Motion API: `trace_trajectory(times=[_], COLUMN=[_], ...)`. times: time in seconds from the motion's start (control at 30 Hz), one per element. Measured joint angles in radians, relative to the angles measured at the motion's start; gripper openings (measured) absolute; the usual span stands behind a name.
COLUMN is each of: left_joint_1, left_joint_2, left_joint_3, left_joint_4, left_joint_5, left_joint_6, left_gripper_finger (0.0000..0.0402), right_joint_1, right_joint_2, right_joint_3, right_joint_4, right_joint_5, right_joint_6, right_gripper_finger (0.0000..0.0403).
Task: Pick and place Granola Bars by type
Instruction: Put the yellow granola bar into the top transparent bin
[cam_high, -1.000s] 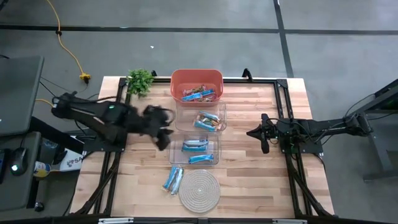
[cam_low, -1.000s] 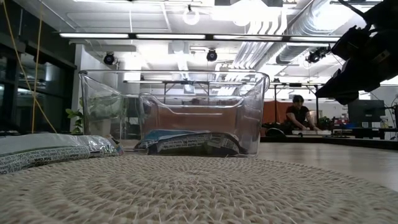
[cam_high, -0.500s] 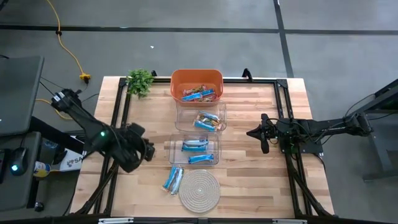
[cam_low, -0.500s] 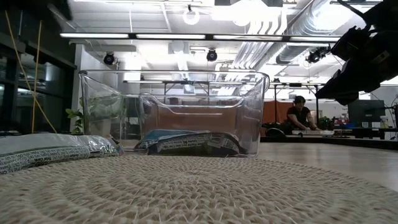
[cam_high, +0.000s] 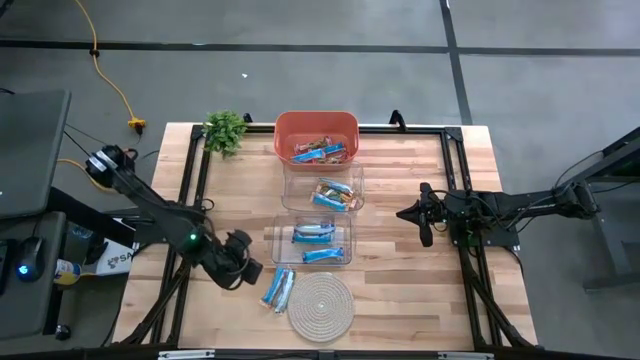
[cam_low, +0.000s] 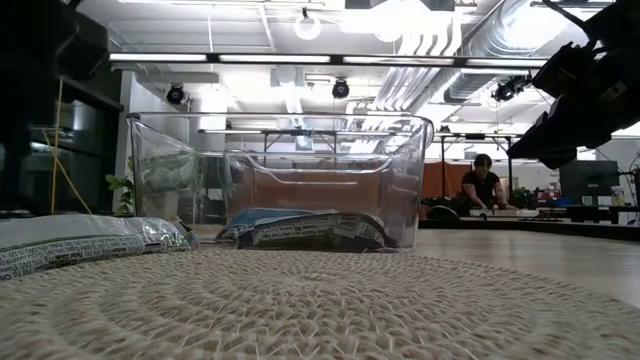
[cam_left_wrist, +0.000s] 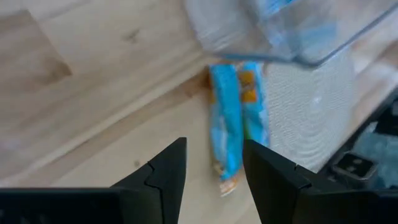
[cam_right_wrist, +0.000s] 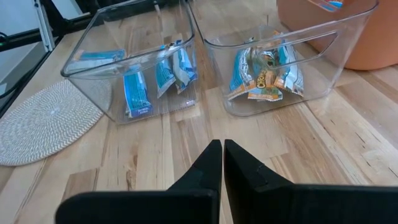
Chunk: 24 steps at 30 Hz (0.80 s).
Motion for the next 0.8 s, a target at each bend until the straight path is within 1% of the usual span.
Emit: trace_trajectory(times=[0.1, 0.23, 0.33, 0.53, 0.63, 0.7, 0.8], left_joint_1=[0.0, 0.0, 0.0, 0.0, 0.0, 0.0, 0.001], left_joint_2=[0.058, 0.143, 0.195, 0.297, 0.356, 0.384, 0.431], left_joint_3=[0.0, 0.0, 0.007, 0.08, 0.13, 0.154, 0.193], left_joint_4=[0.064, 0.212, 0.269, 0.246, 0.218, 0.171, 0.16], left_joint_5=[0.046, 0.079, 0.103, 0.143, 0.143, 0.141, 0.133], left_joint_6=[0.018, 0.031, 0.041, 0.078, 0.114, 0.144, 0.187], left_gripper_finger=[0.0154, 0.0154, 0.0154, 0.0154, 0.0154, 0.0154, 0.0154], right_joint_1=[0.0, 0.0, 0.0, 0.0, 0.0, 0.0, 0.0], right_joint_2=[0.0, 0.0, 0.0, 0.0, 0.0, 0.0, 0.001], right_joint_3=[0.0, 0.0, 0.0, 0.0, 0.0, 0.0, 0.0], right_joint_4=[0.0, 0.001, 0.0, 0.008, 0.005, 0.007, 0.008], right_joint_5=[0.0, 0.0, 0.0, 0.0, 0.0, 0.0, 0.0], right_joint_6=[0.0, 0.0, 0.0, 0.0, 0.0, 0.0, 0.0], right_gripper_finger=[0.0, 0.0, 0.0, 0.0, 0.0, 0.0, 0.0])
